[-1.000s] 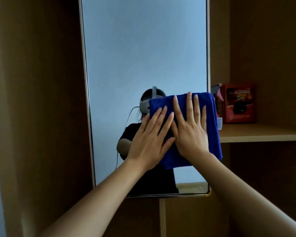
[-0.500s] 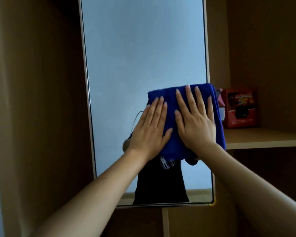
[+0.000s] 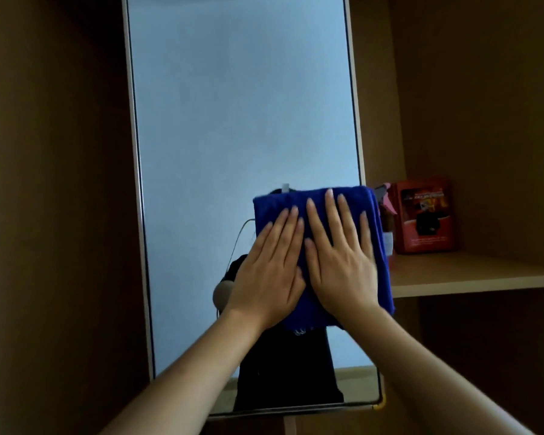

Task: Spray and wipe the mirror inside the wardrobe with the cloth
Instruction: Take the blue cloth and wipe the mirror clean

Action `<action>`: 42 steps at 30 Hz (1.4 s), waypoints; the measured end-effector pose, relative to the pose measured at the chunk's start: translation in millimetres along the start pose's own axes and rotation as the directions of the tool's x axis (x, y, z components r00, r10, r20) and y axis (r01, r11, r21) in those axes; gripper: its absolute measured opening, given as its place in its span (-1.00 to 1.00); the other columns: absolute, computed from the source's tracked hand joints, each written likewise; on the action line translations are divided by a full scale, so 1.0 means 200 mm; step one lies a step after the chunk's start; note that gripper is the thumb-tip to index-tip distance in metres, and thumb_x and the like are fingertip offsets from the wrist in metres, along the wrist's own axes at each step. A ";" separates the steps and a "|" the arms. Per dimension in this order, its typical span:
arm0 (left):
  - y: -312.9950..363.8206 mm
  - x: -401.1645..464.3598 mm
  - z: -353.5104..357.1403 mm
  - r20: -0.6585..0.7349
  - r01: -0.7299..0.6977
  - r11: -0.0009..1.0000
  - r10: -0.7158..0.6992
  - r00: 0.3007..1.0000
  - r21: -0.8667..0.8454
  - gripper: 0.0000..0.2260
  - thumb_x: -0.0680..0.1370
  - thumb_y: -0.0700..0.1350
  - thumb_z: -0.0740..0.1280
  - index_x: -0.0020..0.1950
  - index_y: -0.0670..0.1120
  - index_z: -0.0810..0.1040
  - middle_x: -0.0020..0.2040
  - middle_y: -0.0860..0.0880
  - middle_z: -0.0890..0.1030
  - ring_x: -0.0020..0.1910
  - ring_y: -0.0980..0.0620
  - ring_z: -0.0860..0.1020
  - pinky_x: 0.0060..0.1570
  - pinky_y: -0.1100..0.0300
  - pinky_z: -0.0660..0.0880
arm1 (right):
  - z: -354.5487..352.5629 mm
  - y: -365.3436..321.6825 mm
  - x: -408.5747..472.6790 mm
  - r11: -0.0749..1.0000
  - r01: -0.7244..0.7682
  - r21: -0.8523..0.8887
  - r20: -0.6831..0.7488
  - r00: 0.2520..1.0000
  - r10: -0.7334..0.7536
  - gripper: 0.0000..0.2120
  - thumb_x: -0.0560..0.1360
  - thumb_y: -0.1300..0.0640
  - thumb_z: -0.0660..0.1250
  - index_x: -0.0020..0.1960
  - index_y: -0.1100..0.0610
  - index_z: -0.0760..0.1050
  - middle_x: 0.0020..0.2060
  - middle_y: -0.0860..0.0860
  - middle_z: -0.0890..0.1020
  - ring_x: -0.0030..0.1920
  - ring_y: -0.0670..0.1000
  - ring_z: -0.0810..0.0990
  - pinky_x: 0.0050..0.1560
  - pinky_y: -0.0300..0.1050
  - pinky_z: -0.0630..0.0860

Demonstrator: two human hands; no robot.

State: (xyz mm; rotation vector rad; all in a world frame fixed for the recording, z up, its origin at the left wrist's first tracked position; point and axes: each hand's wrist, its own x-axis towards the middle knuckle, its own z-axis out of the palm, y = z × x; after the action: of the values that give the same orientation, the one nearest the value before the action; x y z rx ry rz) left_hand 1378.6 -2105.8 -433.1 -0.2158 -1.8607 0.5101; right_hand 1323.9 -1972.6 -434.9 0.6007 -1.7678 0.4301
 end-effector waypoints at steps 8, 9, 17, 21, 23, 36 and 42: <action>-0.01 0.00 -0.01 0.016 -0.020 0.998 0.019 1.000 0.063 -0.48 0.62 -0.03 -0.03 0.52 -0.28 0.09 0.53 -0.23 0.16 0.53 -0.13 0.12 0.48 -0.07 0.09 | -0.02 0.01 0.00 0.999 0.045 -0.019 0.041 0.998 -0.044 -0.45 0.66 -0.08 -0.10 0.61 0.00 -0.07 0.59 0.01 -0.04 0.58 0.00 -0.14 0.54 0.04 -0.28; -0.03 0.06 -0.03 0.013 -0.016 0.998 0.015 1.000 0.069 -0.48 0.61 -0.03 -0.03 0.51 -0.29 0.10 0.53 -0.23 0.18 0.53 -0.13 0.14 0.49 -0.06 0.08 | -0.04 0.02 0.06 0.999 0.038 -0.017 0.035 0.999 -0.038 -0.46 0.66 -0.08 -0.10 0.61 -0.01 -0.09 0.59 0.01 -0.06 0.58 0.00 -0.17 0.54 0.03 -0.30; -0.25 0.48 -0.15 0.018 0.044 0.984 -0.048 0.999 0.174 -0.44 0.62 0.02 -0.18 0.57 -0.23 -0.06 0.59 -0.16 -0.02 0.57 -0.05 -0.07 0.54 0.06 -0.13 | -0.15 0.05 0.56 0.999 0.053 -0.008 -0.009 0.999 -0.053 -0.46 0.67 -0.10 -0.13 0.61 -0.01 -0.14 0.60 0.01 -0.09 0.58 0.01 -0.18 0.54 0.04 -0.29; -0.14 0.30 -0.09 -0.033 0.038 0.995 -0.035 0.999 0.096 -0.46 0.64 0.00 -0.09 0.56 -0.24 0.00 0.58 -0.18 0.03 0.57 -0.07 -0.02 0.54 0.01 -0.05 | -0.10 0.05 0.35 0.997 0.078 0.014 -0.027 0.997 -0.078 -0.45 0.67 -0.09 -0.09 0.61 0.01 -0.09 0.60 0.03 -0.05 0.59 0.02 -0.14 0.56 0.05 -0.25; -0.07 0.14 -0.02 -0.043 0.027 0.998 -0.024 0.999 0.063 -0.47 0.64 -0.01 -0.06 0.55 -0.25 0.02 0.57 -0.19 0.05 0.56 -0.08 0.00 0.53 0.00 -0.03 | -0.05 0.04 0.17 0.997 0.073 0.013 -0.012 0.997 -0.073 -0.45 0.67 -0.09 -0.09 0.61 0.02 -0.09 0.60 0.04 -0.04 0.59 0.01 -0.14 0.56 0.05 -0.24; 0.33 -0.64 0.18 0.109 0.050 0.996 -0.057 0.992 0.068 -0.48 0.67 0.02 -0.23 0.56 -0.24 -0.17 0.56 -0.17 -0.14 0.56 -0.07 -0.16 0.52 0.02 -0.24 | 0.18 0.02 -0.68 0.996 0.087 -0.016 0.057 0.995 -0.086 -0.44 0.65 -0.08 -0.02 0.60 0.02 -0.03 0.59 0.04 -0.03 0.59 0.03 -0.08 0.56 0.08 -0.22; 0.37 -0.75 0.20 0.168 0.018 0.996 -0.033 0.985 0.091 -0.47 0.67 0.02 -0.21 0.55 -0.24 -0.19 0.56 -0.17 -0.17 0.55 -0.07 -0.13 0.52 0.02 -0.22 | 0.19 -0.03 -0.79 0.999 0.026 -0.018 0.073 0.997 -0.024 -0.44 0.63 -0.07 0.01 0.59 0.01 -0.03 0.58 0.02 -0.03 0.58 0.02 -0.11 0.55 0.09 -0.23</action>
State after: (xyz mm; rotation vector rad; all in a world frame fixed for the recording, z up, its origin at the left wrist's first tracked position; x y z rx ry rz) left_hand 1385.3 -2107.4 -604.8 -0.0903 -1.9973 0.6084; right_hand 1330.9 -1971.9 -598.1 0.6311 -1.8296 0.3776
